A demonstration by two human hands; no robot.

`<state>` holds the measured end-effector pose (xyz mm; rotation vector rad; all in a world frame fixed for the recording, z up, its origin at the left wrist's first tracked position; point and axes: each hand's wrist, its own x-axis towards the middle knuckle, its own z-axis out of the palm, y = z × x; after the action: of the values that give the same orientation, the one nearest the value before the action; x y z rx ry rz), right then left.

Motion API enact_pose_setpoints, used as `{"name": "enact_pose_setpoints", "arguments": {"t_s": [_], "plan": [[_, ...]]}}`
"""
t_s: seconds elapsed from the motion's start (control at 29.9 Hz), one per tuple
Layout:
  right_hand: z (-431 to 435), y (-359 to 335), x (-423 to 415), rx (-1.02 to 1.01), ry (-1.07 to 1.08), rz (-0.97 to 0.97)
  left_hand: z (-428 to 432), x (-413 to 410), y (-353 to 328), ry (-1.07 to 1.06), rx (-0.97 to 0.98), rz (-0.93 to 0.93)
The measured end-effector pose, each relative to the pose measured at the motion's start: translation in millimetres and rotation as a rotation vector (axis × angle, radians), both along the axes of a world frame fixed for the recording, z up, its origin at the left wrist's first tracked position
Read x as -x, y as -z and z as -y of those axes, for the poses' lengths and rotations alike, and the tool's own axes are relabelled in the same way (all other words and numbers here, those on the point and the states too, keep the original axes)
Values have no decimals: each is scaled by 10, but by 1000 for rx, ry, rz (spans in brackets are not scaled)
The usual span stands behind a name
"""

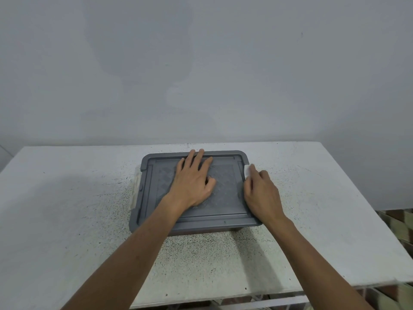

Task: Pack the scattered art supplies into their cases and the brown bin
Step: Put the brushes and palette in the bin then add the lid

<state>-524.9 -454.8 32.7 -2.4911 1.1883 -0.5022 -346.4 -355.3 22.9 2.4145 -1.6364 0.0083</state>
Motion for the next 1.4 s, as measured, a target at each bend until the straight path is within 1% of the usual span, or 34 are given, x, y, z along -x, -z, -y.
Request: {"name": "enact_pose_setpoints", "arguments": {"t_s": [0.1, 0.17, 0.27, 0.4, 0.5, 0.57, 0.7, 0.77, 0.87, 1.07, 1.24, 1.34, 1.4], "plan": [[61, -17, -66, -32, -119, -132, -8, -9, -7, 9, -19, 4], [139, -36, -150, -62, -147, -233, -18, -11, -25, 15, -24, 0], [229, -66, -359, 2, -148, -331, -32, 0, -55, 17, -17, -16], [261, -76, -597, 46, -137, -344, -55, -59, -58, 56, -20, -30], [265, -50, -617, 76, -142, -346, -141, -197, -56, 85, -65, -25], [274, -40, -597, 86, -144, -358, -282, -303, -65, 23, -93, -5], [279, -61, -635, 114, -135, -393, -731, -596, -64, -231, -133, 50], [239, -87, -687, 129, -126, -423, -905, -684, -58, -314, -157, 47], [121, -118, -810, 215, -150, -447, -929, -694, -36, -280, -107, 23], [-443, -78, -1283, 138, -357, -299, -932, -690, 13, -239, 39, -50], [-761, -16, -1564, 141, -404, -279, -950, -687, -14, -269, 172, -247], [-800, -6, -1591, 131, -413, -290, -948, -675, -22, -264, 198, -310], [-807, -8, -1577, 129, -421, -284, -960, -686, -9, -229, 260, -360]]}}
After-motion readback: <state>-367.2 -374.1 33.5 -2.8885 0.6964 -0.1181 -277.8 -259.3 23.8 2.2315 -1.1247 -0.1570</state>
